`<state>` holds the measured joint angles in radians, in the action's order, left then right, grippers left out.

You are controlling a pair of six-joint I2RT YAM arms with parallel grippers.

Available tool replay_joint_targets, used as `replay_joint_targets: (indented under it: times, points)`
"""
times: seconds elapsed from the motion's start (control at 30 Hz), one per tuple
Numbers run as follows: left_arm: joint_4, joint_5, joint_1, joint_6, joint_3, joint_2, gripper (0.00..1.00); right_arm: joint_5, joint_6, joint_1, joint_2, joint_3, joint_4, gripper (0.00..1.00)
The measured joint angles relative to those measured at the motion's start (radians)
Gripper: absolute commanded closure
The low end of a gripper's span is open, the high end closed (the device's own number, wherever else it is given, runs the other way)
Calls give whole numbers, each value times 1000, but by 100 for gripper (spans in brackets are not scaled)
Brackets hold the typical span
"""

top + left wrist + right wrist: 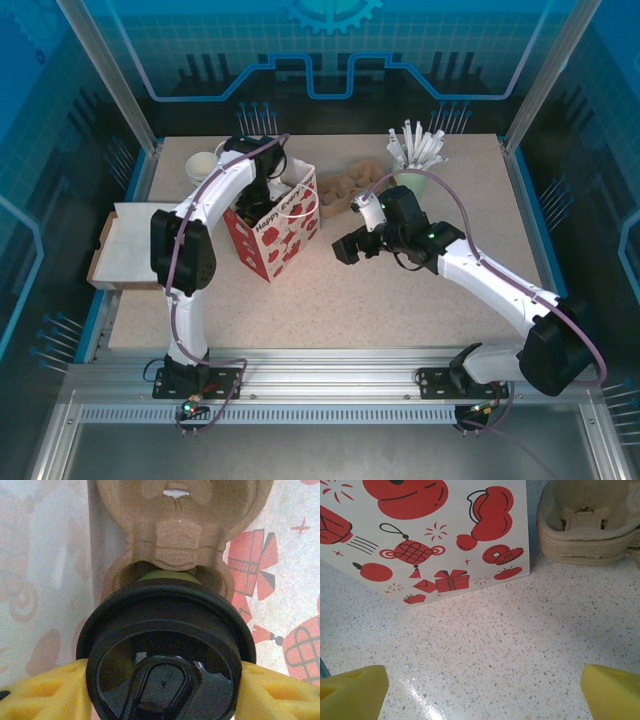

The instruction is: Pack the takeout coffee

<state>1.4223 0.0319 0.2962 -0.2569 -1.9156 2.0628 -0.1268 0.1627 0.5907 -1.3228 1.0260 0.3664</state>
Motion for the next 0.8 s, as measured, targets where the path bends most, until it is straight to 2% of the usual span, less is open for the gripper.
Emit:
replay_joint_targets:
  times: [0.2,0.5,0.8]
  points:
    - [1,0,2,8,3,1,53,2,-3,0,0,0,0,0]
    - [-14,0,7,19,13,-24,30,8,-4,0,0,0,0,0]
    - [-18,-10,8,18,17,-30,23,15,-4,7,0,0,0,0]
